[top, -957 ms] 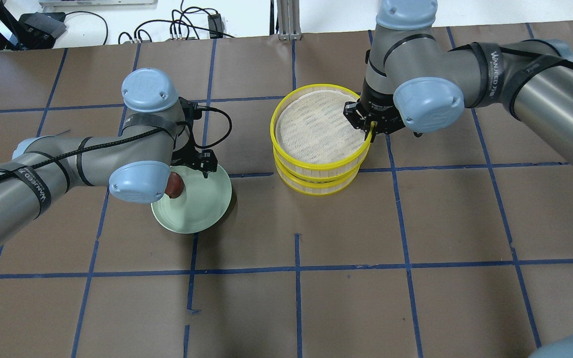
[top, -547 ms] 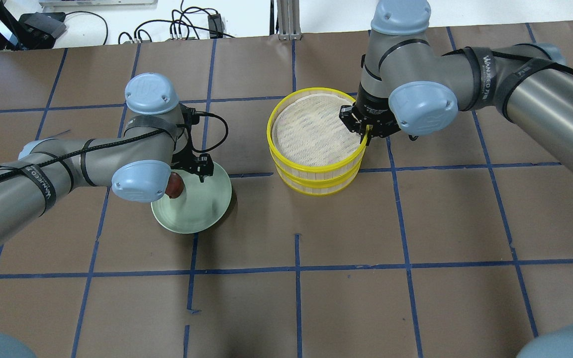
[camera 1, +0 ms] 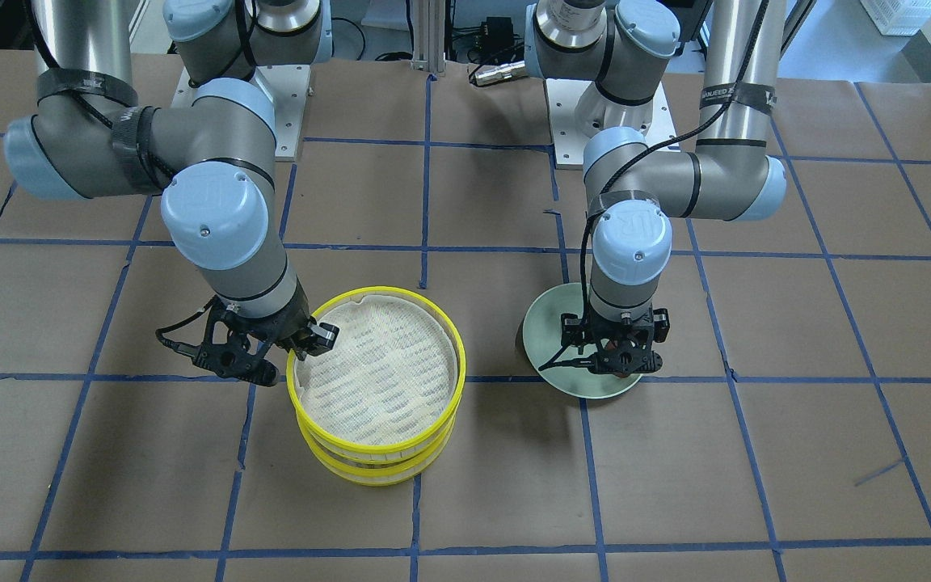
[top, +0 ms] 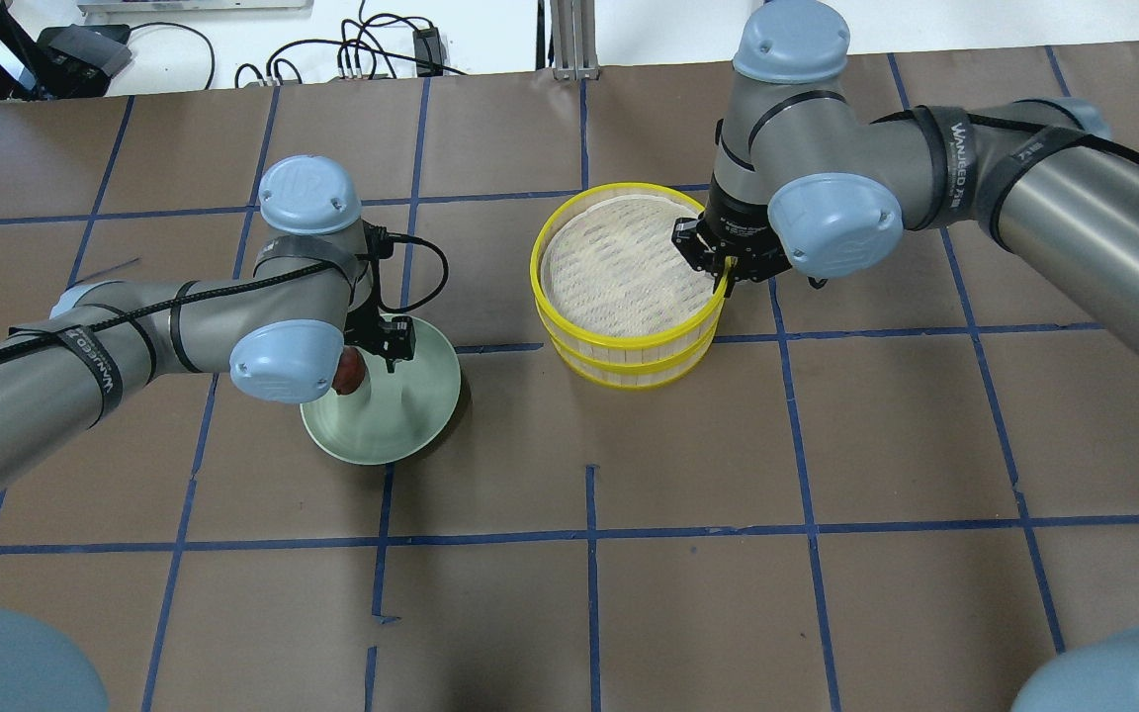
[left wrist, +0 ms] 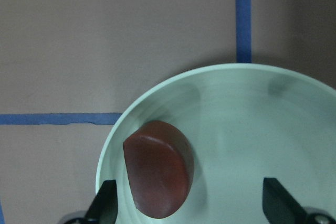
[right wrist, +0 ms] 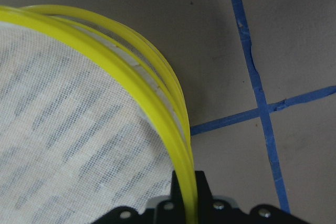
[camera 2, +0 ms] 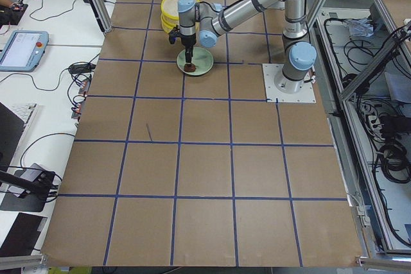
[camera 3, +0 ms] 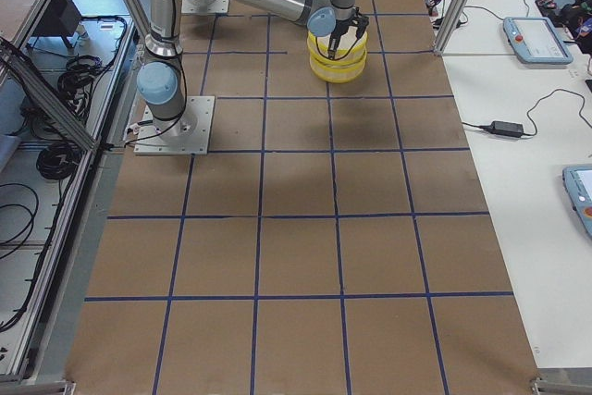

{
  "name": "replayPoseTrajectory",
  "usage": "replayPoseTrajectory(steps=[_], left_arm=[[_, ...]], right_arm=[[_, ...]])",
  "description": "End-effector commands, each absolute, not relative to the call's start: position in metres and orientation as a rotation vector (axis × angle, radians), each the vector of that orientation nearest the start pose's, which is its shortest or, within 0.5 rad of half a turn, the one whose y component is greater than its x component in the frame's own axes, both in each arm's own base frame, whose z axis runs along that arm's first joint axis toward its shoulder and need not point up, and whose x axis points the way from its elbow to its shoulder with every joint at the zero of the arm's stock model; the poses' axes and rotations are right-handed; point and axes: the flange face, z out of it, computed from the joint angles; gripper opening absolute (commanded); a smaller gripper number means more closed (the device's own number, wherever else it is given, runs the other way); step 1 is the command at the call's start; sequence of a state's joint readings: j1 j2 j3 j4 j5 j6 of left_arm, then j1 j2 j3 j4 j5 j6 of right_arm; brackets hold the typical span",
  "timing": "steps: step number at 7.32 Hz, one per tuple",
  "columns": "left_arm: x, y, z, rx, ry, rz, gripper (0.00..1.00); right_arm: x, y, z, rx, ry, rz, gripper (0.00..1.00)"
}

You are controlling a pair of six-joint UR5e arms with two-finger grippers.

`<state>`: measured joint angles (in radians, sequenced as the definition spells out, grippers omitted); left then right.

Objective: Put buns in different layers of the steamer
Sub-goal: 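Grasp the dark red bun in the bowl with the left gripper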

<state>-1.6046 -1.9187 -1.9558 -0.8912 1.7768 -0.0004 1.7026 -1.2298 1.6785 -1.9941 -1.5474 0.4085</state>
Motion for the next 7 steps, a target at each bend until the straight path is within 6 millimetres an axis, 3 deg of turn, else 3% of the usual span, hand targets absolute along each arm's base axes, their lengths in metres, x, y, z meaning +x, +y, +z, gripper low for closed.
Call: replayPoseTrajectory(steps=[1, 2, 3, 5, 6, 7], left_arm=[[-0.130, -0.526, 0.194, 0.017, 2.930, 0.087, 0.40], [-0.131, -0.525, 0.193, -0.045, 2.930, 0.083, 0.19], [-0.131, -0.526, 0.194, -0.049, 2.933, 0.078, 0.13], [-0.132, -0.542, 0.214, -0.055, 2.934, -0.007, 0.11], [-0.132, -0.553, 0.241, -0.068, 2.931, -0.062, 0.11], [-0.136, -0.552, 0.262, -0.127, 2.932, -0.064, 0.11]], right_arm=[[0.212, -0.572, 0.291, 0.404, 3.097, 0.010, 0.08], [0.212, -0.573, 0.287, 0.402, 3.099, 0.022, 0.08], [0.212, -0.573, 0.285, 0.402, 3.102, 0.025, 0.08], [0.212, -0.573, 0.283, 0.410, 3.104, 0.032, 0.08], [0.212, -0.573, 0.281, 0.408, 3.107, 0.036, 0.08], [0.211, -0.572, 0.274, 0.411, 3.109, 0.057, 0.08]])
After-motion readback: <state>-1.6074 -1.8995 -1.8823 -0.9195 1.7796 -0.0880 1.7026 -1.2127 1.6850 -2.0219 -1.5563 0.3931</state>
